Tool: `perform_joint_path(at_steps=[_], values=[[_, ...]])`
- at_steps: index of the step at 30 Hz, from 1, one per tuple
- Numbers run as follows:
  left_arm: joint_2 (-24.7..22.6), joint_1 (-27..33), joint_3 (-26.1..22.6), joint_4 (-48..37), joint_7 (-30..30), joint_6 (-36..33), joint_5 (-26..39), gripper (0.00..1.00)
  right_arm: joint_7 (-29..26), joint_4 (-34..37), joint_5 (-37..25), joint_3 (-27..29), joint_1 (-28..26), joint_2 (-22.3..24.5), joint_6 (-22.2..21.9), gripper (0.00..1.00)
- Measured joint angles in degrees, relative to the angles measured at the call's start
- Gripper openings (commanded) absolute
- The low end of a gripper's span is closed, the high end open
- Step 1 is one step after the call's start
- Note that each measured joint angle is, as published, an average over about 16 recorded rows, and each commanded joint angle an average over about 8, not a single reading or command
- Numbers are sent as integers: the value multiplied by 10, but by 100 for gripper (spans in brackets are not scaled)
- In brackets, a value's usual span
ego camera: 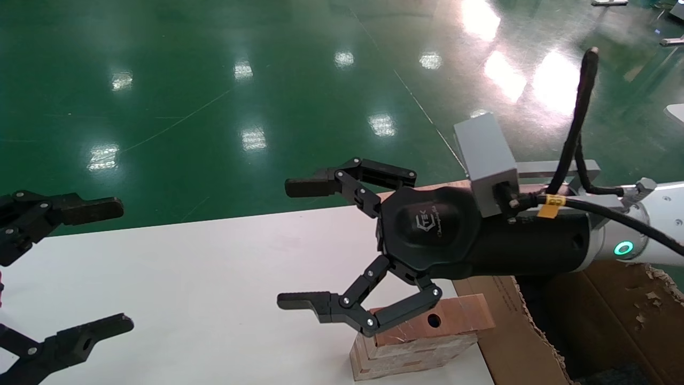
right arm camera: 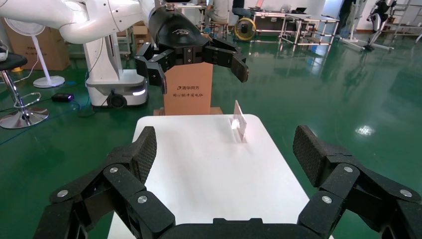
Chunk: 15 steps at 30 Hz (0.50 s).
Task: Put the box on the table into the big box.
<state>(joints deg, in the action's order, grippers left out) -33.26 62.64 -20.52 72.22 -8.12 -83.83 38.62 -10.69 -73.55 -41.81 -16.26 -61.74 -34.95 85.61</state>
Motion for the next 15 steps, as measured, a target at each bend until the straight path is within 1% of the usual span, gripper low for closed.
perform_joint_path(at_steps=[15], values=[[0, 0, 0, 0, 0, 0, 0, 100, 0, 0, 0, 0, 0, 0, 0, 100]])
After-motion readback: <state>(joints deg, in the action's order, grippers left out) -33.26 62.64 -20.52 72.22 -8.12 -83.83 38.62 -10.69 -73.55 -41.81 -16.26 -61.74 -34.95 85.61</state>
